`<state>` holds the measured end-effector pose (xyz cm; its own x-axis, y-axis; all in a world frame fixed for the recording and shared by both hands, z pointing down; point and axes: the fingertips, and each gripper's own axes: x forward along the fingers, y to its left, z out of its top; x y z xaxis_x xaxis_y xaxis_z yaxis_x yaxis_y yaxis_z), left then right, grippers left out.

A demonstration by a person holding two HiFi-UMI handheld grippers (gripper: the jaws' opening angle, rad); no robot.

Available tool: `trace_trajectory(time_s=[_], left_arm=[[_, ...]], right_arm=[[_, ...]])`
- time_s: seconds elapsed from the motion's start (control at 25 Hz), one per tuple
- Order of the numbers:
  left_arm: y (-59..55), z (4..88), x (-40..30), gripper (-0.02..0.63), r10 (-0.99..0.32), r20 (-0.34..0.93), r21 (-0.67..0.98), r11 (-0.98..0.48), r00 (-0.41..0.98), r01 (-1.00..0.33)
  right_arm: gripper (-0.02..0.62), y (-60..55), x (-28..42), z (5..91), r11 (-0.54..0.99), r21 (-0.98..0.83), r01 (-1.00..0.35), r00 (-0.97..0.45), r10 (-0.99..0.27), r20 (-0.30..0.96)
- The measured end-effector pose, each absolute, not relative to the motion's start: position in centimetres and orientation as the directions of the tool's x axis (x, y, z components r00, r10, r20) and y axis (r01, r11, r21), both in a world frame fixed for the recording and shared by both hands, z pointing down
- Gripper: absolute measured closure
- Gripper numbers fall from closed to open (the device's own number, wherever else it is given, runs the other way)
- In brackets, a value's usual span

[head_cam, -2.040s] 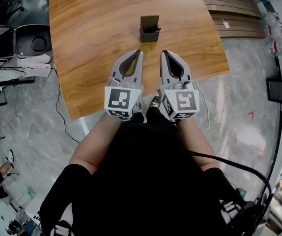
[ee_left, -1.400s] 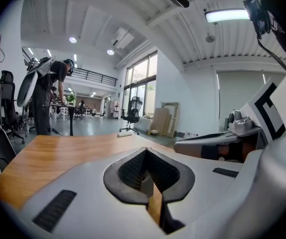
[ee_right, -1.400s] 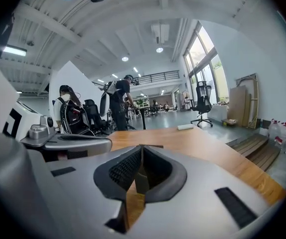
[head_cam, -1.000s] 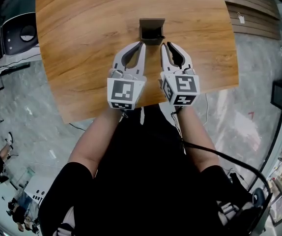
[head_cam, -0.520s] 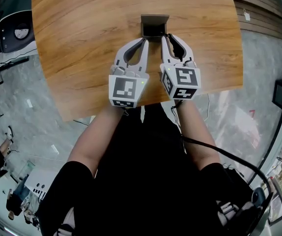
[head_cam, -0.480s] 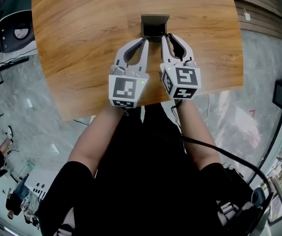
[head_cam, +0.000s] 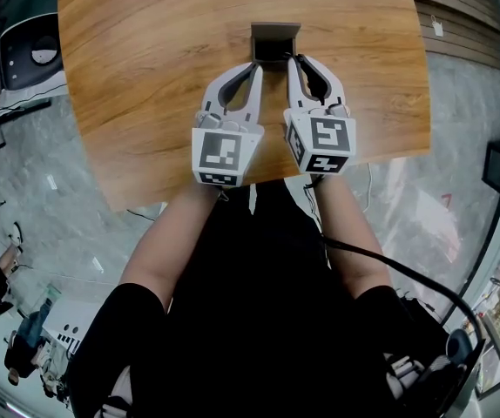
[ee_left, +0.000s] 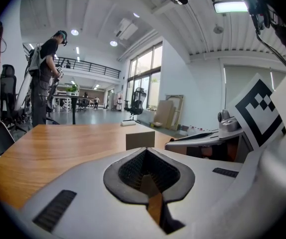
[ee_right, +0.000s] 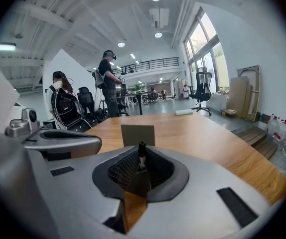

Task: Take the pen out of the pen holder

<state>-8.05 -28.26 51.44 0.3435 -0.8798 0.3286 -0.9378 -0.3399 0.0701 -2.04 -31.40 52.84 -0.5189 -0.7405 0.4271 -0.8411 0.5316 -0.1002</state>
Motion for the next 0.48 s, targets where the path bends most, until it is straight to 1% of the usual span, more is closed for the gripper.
trace_trajectory(time_s=[0.48], left_arm=[[-27.9,44.4,-7.5,0.606,-0.912,0.233,0.031,-0.338,0.336,-0.94]], right_arm=[[0.578,-30.0,-1.1,44.0,0.547,-0.054,-0.835,-0.534,-0.784,0.317]])
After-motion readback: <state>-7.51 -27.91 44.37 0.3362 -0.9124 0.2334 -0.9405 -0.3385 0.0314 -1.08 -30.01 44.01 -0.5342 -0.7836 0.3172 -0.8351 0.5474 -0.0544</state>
